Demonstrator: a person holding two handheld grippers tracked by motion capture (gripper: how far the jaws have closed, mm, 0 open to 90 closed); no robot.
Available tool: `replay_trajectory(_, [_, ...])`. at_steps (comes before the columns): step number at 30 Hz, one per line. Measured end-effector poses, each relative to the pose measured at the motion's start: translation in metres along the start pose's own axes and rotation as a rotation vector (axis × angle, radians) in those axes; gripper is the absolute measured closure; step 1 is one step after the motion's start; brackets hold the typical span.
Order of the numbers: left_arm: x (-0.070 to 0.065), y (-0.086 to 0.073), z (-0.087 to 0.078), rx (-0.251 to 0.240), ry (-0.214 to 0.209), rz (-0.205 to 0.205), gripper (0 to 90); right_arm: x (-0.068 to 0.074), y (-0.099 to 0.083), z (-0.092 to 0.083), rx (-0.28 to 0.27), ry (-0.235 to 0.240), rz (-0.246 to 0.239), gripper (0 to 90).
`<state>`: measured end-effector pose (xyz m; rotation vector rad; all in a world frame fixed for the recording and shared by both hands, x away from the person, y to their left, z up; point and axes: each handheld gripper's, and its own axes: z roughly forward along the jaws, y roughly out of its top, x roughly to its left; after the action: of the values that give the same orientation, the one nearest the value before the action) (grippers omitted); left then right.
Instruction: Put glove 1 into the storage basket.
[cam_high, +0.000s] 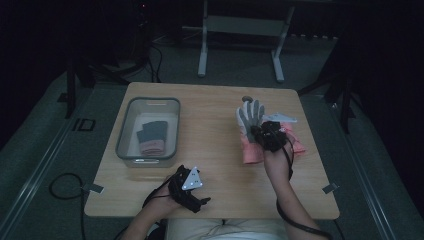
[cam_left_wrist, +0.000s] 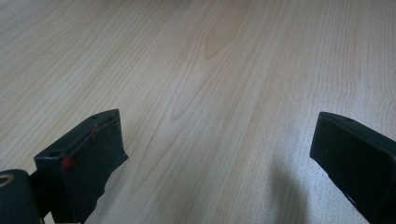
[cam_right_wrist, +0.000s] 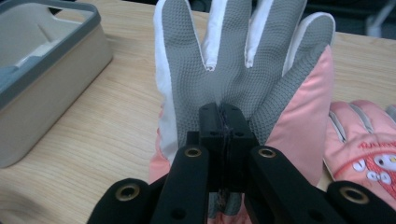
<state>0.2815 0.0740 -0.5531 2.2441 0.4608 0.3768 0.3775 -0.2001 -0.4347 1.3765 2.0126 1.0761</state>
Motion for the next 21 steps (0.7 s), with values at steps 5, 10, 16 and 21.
replay_trajectory(5, [-0.001,0.001,0.000,0.001,-0.006,0.002,2.6,0.013,-0.023,0.010,0.019,-0.004,0.053,88.8])
replay_trajectory(10, [-0.004,0.002,0.002,0.008,-0.027,0.017,2.6,0.021,-0.036,0.032,0.057,-0.029,0.043,88.8])
replay_trajectory(16, [-0.004,0.000,0.005,0.019,-0.039,0.016,2.6,0.024,-0.038,0.058,0.083,-0.016,0.084,88.7])
replay_trajectory(21, [-0.004,0.001,0.003,0.014,-0.035,0.017,2.6,0.027,-0.038,0.079,0.122,0.006,0.124,88.4])
